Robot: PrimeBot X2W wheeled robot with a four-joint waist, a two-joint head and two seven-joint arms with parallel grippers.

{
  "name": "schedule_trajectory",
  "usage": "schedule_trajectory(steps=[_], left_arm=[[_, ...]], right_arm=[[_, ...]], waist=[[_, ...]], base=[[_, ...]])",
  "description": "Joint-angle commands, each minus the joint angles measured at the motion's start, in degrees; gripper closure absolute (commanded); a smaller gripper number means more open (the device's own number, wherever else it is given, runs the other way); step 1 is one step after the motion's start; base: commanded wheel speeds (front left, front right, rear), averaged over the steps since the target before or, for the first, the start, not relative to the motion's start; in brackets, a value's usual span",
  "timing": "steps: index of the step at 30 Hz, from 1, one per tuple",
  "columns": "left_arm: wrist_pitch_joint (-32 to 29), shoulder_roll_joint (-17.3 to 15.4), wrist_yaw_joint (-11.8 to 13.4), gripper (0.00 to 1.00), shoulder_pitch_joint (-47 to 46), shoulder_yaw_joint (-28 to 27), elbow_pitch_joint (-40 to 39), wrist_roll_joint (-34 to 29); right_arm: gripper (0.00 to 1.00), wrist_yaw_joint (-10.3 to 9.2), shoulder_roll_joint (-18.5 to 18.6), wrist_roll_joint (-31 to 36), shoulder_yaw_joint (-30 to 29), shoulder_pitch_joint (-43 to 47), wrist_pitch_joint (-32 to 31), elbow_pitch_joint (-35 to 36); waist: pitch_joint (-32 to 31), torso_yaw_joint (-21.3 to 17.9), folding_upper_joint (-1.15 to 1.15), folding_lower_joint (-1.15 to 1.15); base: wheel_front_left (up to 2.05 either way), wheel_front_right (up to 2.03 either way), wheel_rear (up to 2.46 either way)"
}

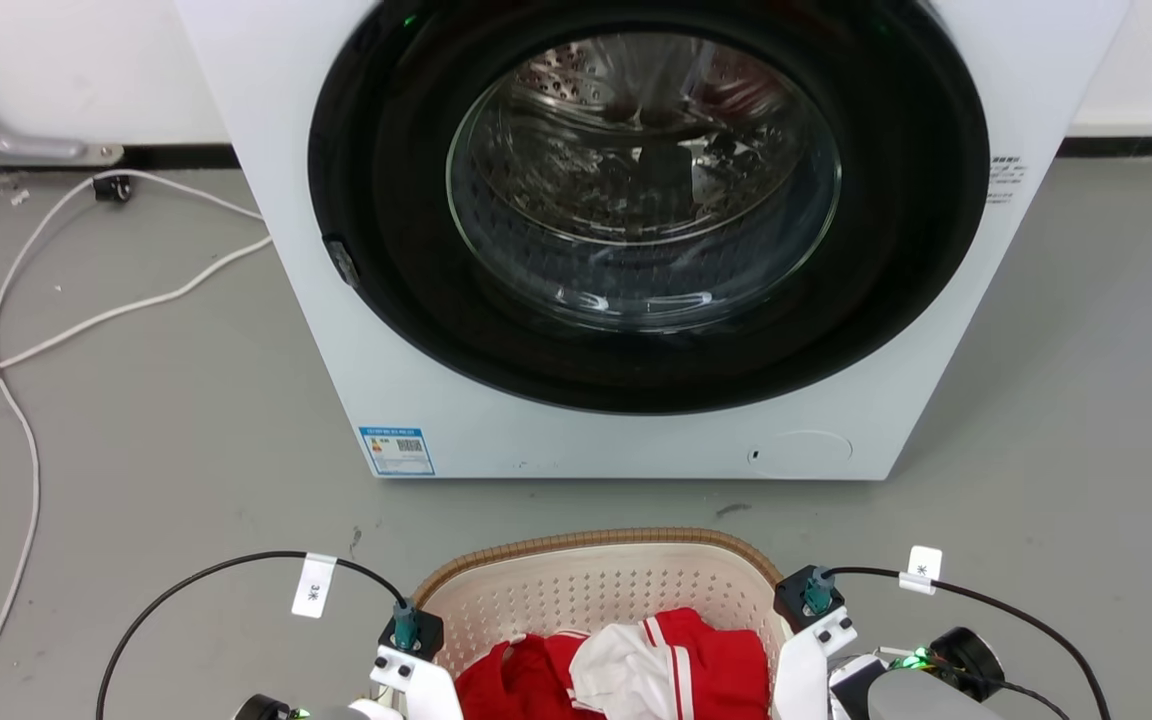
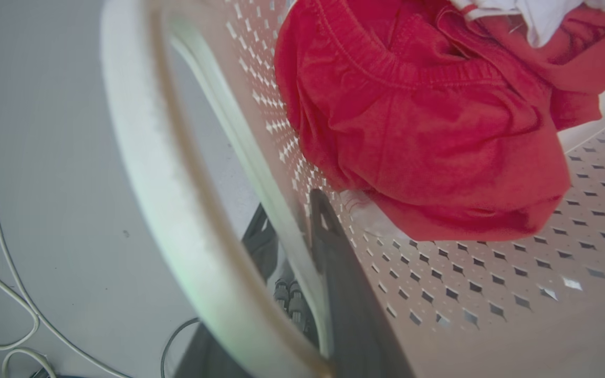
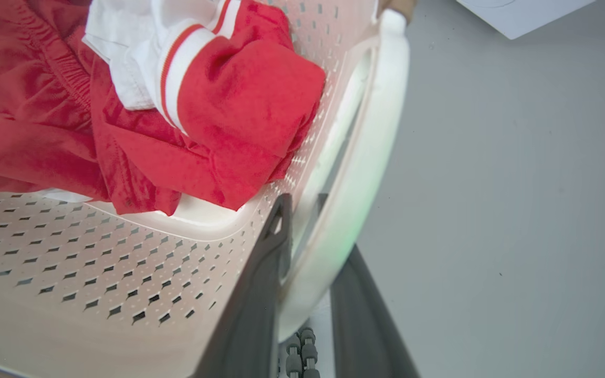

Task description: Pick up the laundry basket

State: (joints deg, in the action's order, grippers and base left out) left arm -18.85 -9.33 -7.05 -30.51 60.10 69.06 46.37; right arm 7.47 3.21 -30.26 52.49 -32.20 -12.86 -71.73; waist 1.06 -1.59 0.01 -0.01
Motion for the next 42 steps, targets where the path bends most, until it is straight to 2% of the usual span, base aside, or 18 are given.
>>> schedule_trajectory(steps=[1, 7, 19, 42], left_arm=[[-0.16, 0.5, -0.68, 1.0, 0.86, 0.7, -0.63, 0.05], [-1.09, 0.57, -0.68, 1.0, 1.06, 2.44, -0.79, 1.59], [1.37, 0.78, -0.68, 1.0, -0.73, 5.63, -0.03, 3.81], [3.46, 1.21, -0.68, 1.0, -1.88, 9.39, 1.1, 6.77]], right_arm=[[1.0, 0.04, -0.61, -0.23, 0.56, 0.22, 0.34, 0.83], [1.0, 0.09, -0.63, -2.17, 2.63, 0.55, 0.06, 0.55], [1.0, 0.11, -0.68, -5.65, 6.22, -0.49, 0.92, -0.34], [1.0, 0.11, -0.71, -9.6, 10.2, -1.35, 2.13, -1.28]], waist=[[-0.48, -0.02, -0.01, 0.01], [-1.62, 0.08, -0.01, 0.01], [-2.38, 0.51, -0.01, 0.01], [-2.36, 0.32, -0.01, 0.01]], base=[[0.0, 0.0, 0.0], [0.0, 0.0, 0.0], [0.0, 0.0, 0.0], [0.0, 0.0, 0.0]])
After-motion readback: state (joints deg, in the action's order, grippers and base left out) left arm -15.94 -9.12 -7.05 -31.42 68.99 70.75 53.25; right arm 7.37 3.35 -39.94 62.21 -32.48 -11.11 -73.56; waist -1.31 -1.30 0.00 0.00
